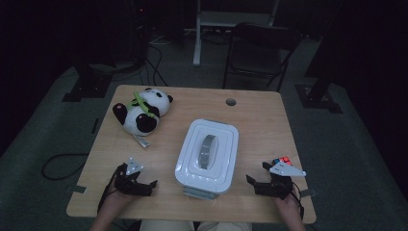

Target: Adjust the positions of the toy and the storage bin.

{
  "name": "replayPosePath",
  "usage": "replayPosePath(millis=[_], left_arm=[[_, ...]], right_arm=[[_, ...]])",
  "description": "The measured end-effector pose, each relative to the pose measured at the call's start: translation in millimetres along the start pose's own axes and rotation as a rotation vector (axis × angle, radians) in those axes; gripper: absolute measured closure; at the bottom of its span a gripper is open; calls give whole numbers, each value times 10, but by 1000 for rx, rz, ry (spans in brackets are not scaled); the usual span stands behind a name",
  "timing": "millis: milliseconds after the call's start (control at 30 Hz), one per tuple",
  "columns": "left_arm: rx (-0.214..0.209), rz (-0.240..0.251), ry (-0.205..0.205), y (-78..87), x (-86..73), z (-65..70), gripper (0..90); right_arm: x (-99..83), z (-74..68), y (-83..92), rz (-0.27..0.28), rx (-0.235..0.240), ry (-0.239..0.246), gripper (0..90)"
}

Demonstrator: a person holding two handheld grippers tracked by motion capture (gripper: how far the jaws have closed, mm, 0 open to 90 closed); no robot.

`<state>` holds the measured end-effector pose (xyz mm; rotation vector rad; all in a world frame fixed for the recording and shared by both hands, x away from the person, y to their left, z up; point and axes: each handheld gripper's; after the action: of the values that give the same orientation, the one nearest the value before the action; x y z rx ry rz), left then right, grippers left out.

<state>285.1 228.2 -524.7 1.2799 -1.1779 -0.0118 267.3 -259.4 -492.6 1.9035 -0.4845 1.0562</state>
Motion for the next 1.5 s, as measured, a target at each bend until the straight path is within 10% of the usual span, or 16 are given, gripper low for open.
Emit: replayPosePath(millis=[233,800,1500], left_arm=[[0,0,0,0,0,0,6],[-1,0,0,0,-1,0,5],[-14,9,39,64,33,-121,18]], right_arm=[[-91,-19,-151,-35,22,21,148],[-183,4,-390,-195,-114,44,144],[-177,15,-400,-205,-106,25,135]])
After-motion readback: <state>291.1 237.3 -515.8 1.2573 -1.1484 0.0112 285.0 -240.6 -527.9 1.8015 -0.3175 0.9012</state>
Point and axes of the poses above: each handheld gripper's, and its own axes: y roughly backward along the jaws, x roughly out of its top, z roughly to its right, and after that the axes turned 13 degrees about -y, right-handed
